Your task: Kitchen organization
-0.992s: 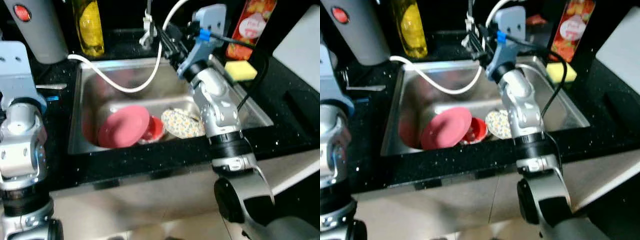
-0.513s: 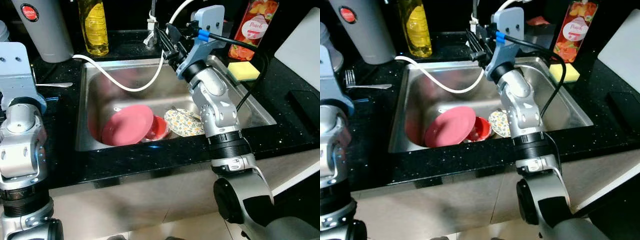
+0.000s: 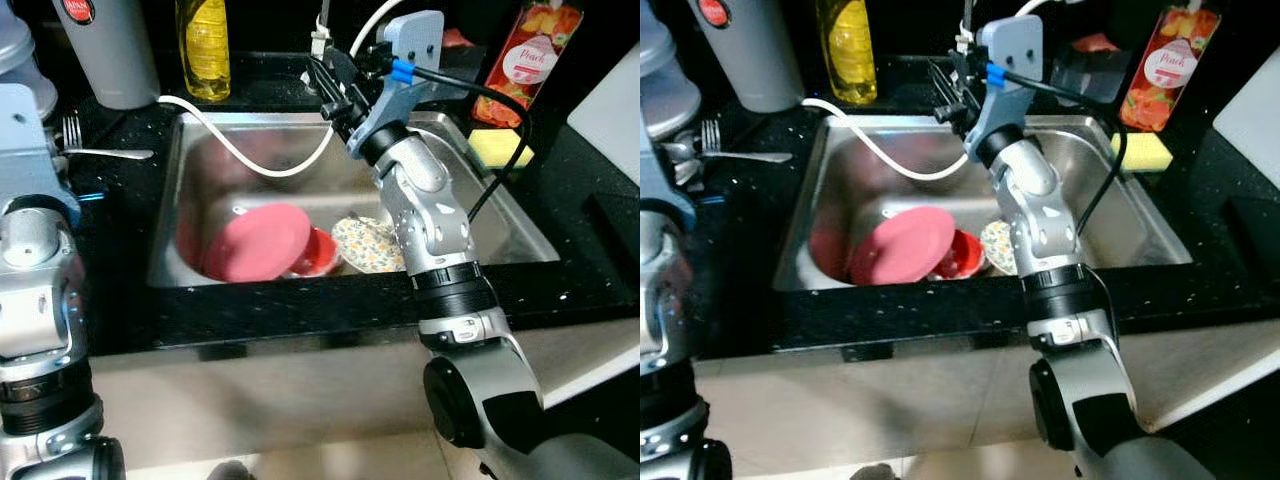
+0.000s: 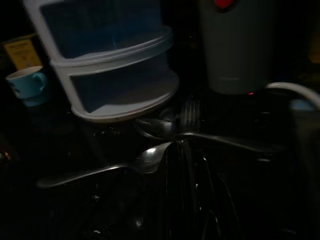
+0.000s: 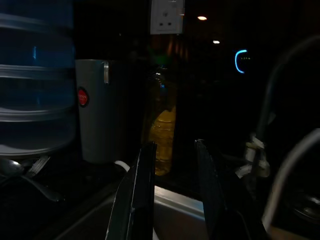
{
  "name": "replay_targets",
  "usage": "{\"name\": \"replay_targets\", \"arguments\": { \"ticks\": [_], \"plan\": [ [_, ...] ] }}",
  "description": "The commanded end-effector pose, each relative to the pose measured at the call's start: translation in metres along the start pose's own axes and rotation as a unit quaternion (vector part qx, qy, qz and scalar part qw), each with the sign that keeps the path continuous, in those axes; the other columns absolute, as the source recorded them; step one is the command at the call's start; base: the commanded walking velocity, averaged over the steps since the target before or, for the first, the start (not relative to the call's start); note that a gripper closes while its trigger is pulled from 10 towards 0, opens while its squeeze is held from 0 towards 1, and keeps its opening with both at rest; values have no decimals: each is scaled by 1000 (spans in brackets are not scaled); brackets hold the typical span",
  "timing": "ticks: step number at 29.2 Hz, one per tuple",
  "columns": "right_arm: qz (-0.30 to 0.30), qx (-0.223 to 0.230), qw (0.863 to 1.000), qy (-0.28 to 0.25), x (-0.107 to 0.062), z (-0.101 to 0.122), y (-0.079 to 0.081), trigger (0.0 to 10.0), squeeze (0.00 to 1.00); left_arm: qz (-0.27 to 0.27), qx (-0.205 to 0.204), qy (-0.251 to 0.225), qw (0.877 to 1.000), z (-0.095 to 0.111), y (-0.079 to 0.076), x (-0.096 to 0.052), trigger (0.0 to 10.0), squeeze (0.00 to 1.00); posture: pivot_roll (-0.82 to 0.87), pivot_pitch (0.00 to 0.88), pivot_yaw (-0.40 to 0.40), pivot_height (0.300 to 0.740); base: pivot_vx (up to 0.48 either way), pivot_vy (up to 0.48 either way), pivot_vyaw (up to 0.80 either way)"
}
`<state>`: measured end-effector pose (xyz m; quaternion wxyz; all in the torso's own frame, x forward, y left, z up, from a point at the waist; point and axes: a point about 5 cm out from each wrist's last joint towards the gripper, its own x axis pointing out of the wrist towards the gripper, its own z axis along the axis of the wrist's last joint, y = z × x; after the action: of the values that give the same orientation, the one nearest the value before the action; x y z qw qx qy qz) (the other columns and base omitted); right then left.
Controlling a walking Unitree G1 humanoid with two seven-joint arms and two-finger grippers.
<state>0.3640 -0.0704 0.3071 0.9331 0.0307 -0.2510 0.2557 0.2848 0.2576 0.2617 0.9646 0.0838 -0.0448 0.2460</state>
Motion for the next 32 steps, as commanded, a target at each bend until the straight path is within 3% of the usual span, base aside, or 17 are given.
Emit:
{"name": "replay_targets", "arguments": {
  "ticks": [1,9,16,22,26,27,29,30,32],
  "plan": [
    [-3,2,1000,-3,-1,1,-2,10000,0,-3,3,1,1000,0,-2,0,10000,0,161,21,-15,740,0,0,0],
    [-3,1,1000,-3,-2,2,-2,10000,0,-7,1,7,1000,-1,-4,0,10000,0,159,19,-13,740,0,0,0],
    [1,1,1000,-4,-1,2,0,10000,0,-24,-12,72,997,-13,-8,1,10000,0,162,15,-15,740,0,0,0],
    [10,0,1000,-2,-1,2,2,10000,0,-29,52,96,994,-21,2,4,10000,0,171,17,-16,740,0,0,0],
    [11,2,1000,-3,-2,2,3,10000,0,37,73,99,992,-16,39,5,10000,0,188,19,-16,740,0,0,0],
    [11,2,1000,-3,-2,2,3,10000,0,37,73,99,992,-16,39,5,10000,0,188,19,-16,740,0,0,0],
    [10,5,1000,-4,0,2,4,10000,0,88,34,119,988,-16,64,9,10000,0,194,20,-15,740,0,0,0],
    [10,6,1000,-6,1,2,4,10000,0,125,-12,143,982,-21,77,10,10000,0,193,22,-15,740,0,0,0],
    [9,5,1000,-7,2,3,3,10000,0,145,-32,157,976,-26,82,11,10000,0,191,25,-13,740,0,0,0]
  ]
}}
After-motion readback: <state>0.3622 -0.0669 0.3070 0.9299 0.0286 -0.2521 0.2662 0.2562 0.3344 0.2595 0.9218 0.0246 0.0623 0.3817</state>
